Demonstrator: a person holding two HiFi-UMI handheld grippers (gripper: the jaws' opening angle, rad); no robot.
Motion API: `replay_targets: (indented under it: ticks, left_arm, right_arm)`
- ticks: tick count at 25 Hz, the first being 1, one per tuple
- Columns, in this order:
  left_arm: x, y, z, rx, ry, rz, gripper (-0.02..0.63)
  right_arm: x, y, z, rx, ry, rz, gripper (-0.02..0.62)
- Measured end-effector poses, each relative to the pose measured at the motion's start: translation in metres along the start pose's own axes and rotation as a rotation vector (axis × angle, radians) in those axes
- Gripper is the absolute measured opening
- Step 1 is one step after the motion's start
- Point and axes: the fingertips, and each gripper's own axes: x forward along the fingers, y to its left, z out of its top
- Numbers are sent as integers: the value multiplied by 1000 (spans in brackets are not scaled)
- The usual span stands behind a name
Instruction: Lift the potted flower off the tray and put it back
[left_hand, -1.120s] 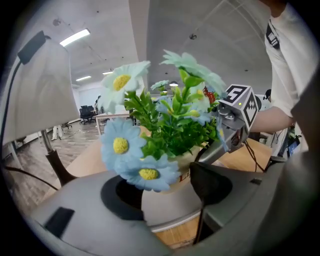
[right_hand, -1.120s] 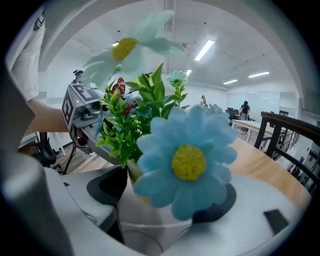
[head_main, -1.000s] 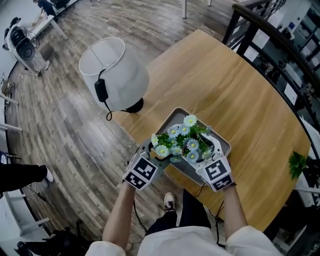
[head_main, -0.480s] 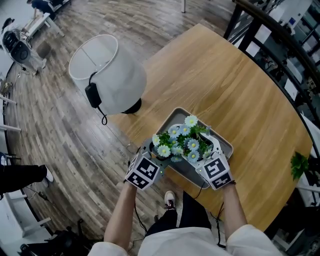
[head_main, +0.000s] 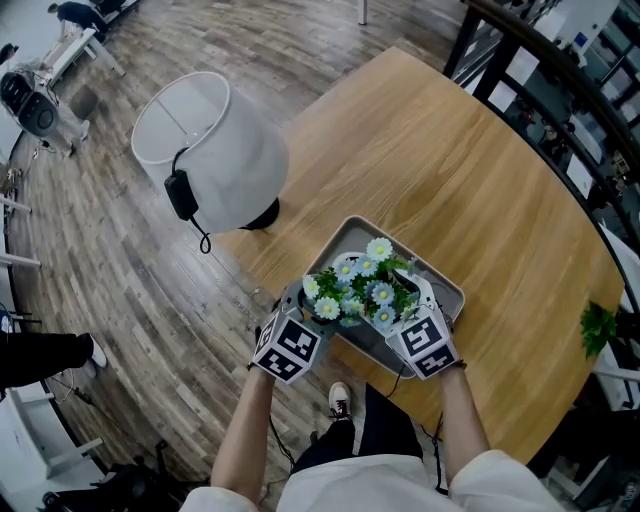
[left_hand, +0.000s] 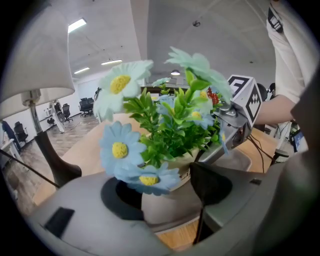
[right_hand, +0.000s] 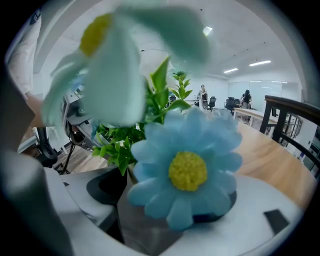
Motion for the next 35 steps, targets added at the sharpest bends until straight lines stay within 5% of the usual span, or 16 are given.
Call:
replay_targets:
  ticks: [11,19,35]
  left_arm:
    - [1,0,-3,-109,-62,5,307]
    - [-17,11,-8,-239,-87,100,308]
    - [-108,-22,14,-266,-164,217,278]
  right_arm:
    - [1,-1,-1,-5,-16,-12,417]
    - [-13,-11,-9,-20,12,-66,420]
    - [-136,-4,16,51,-122,-233,329]
